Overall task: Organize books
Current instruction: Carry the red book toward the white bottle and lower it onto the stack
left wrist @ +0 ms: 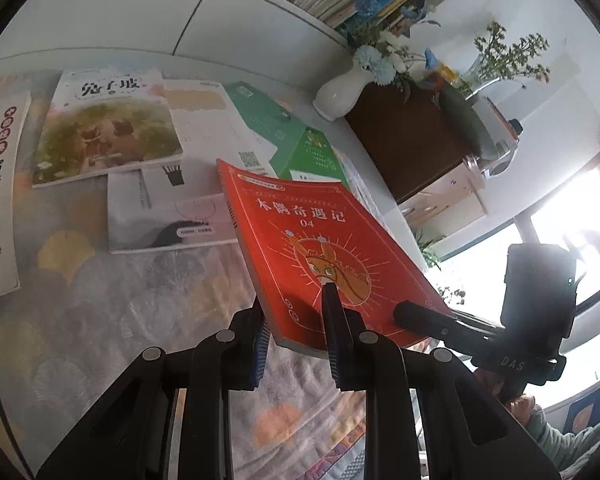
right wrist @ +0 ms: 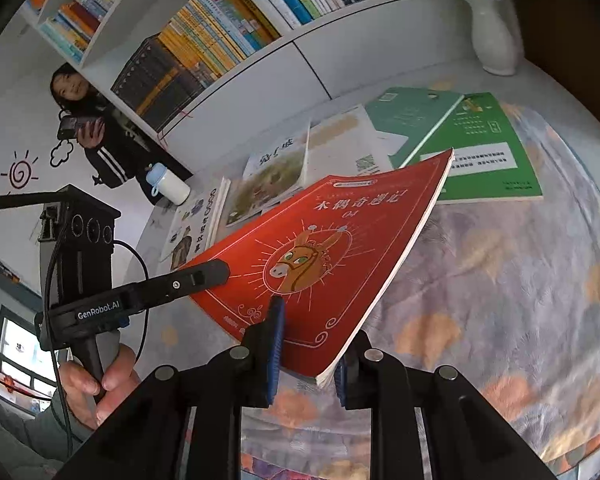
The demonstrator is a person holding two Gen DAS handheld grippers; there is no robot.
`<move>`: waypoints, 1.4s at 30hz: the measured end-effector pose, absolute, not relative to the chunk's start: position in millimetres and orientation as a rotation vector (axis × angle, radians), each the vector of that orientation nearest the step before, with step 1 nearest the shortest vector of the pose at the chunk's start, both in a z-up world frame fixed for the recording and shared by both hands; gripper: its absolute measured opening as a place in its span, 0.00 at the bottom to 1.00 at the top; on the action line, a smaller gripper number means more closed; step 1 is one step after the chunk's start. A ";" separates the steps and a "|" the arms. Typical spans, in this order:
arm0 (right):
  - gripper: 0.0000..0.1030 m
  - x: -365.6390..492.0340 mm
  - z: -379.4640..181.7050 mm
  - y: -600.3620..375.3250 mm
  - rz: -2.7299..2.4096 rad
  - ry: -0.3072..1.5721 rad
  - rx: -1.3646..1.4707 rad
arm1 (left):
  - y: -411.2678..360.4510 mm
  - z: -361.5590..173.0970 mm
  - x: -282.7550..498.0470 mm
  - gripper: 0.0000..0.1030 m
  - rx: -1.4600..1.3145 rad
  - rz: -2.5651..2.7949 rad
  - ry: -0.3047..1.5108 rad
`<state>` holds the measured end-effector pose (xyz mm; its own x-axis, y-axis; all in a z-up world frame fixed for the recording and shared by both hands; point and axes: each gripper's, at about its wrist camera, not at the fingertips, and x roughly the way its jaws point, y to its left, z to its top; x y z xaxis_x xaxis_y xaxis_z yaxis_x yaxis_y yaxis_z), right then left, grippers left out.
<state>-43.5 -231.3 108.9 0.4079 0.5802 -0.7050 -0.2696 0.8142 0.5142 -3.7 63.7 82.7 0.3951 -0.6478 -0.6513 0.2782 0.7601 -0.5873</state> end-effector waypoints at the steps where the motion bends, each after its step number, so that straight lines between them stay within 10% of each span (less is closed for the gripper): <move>1: 0.19 -43.1 110.0 -229.7 0.551 1.017 0.342 | 64.1 83.6 -3.0 0.20 -0.419 -0.610 1.003; 42: 0.22 -0.9 136.9 -130.7 0.738 1.035 0.135 | 160.1 92.5 -8.8 0.20 -0.558 -0.461 0.893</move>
